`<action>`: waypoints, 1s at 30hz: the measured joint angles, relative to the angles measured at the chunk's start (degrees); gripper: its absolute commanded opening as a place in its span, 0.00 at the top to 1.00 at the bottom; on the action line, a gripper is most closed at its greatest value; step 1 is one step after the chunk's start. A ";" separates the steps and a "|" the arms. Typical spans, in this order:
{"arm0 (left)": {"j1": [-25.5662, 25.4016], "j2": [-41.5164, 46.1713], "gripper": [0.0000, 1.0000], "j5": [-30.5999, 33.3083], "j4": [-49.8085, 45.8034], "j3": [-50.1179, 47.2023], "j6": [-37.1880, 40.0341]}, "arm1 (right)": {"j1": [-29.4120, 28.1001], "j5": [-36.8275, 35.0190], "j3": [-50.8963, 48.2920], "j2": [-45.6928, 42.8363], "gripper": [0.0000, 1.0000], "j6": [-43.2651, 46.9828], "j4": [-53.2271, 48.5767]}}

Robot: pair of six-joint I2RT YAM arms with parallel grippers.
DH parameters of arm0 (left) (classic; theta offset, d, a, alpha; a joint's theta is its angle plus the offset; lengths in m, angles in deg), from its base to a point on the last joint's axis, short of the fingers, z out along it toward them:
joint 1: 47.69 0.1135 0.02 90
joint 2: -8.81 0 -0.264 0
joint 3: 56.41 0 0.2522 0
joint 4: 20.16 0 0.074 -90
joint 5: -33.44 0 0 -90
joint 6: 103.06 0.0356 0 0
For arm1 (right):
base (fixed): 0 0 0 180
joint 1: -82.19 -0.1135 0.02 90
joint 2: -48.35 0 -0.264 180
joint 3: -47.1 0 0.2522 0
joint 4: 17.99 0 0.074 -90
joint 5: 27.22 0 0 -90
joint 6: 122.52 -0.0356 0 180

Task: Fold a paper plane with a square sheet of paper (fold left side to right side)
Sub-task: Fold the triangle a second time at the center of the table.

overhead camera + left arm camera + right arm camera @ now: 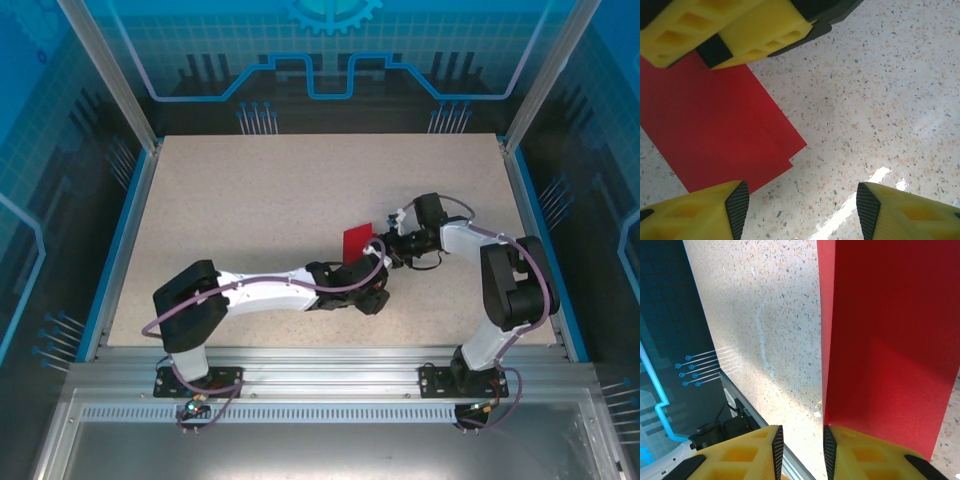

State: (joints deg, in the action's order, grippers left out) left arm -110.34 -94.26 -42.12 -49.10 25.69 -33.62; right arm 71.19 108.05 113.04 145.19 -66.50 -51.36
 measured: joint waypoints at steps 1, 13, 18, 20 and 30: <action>-0.02 -0.63 0.36 0.39 -0.44 0.85 0.00 | 0.00 0.00 0.00 0.00 0.70 -0.22 0.02; -0.22 -7.41 0.42 7.63 -8.96 9.11 -0.44 | -0.70 -0.24 0.02 0.00 0.72 -2.32 0.44; -0.44 -7.80 0.60 9.14 -10.69 10.08 -0.59 | -0.74 -0.26 0.04 0.04 0.72 -2.51 0.70; -0.52 -7.80 0.68 9.29 -10.86 10.08 -0.31 | -0.74 -0.37 0.09 0.04 0.72 -2.49 0.61; -0.52 -7.80 0.89 9.09 -10.93 10.05 -0.04 | -1.01 -1.70 1.57 0.59 0.70 -1.51 -0.63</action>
State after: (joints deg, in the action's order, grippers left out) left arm -110.87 -102.06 -33.03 -60.03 35.74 -33.66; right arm 70.18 106.35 114.62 145.78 -68.00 -52.00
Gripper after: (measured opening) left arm 0.140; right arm 0.291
